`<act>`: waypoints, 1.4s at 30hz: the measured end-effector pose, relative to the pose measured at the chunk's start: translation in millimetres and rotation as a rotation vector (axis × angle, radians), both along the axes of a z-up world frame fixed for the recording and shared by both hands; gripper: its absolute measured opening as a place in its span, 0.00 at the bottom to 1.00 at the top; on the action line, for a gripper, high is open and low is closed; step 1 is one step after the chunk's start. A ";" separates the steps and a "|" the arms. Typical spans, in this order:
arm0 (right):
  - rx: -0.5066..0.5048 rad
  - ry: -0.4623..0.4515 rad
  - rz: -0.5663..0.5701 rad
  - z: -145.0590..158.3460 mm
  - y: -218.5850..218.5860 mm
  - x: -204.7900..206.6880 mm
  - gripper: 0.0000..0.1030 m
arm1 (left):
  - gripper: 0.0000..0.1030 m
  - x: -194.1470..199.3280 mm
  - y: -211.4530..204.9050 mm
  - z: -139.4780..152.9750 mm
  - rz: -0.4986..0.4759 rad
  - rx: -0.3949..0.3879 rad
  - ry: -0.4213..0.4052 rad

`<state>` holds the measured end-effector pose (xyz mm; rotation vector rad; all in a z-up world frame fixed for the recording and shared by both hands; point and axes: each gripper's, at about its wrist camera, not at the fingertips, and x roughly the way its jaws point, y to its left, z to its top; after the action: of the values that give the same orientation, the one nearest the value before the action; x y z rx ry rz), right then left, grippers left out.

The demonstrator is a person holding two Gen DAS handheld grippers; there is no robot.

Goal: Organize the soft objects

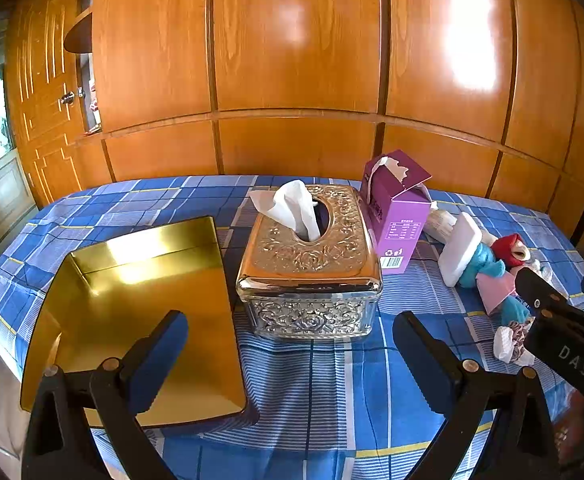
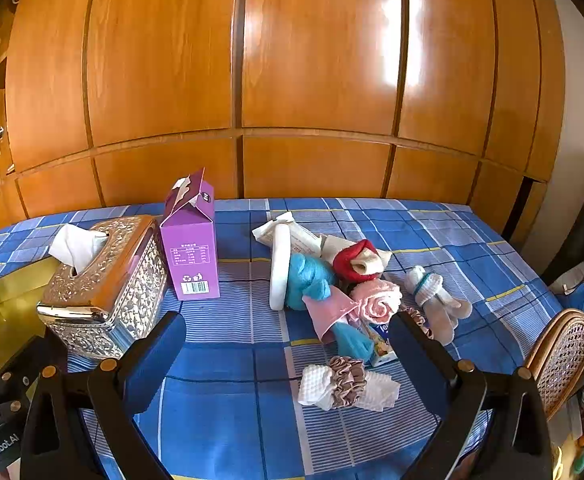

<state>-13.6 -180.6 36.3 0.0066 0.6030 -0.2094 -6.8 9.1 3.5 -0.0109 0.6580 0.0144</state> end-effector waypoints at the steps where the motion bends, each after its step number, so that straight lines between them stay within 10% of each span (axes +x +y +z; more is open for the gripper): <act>1: 0.001 0.000 0.000 -0.2 0.6 0.1 1.00 | 1.00 -0.6 0.2 0.1 0.000 0.000 -0.002; 42: 0.010 0.008 -0.008 -2.8 -0.7 0.1 1.00 | 1.00 -9.0 -6.0 3.2 -0.030 0.011 -0.007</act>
<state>-13.6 -181.3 33.5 0.0174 0.6118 -0.2139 -15.8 3.1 6.8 0.0091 0.6513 -0.0112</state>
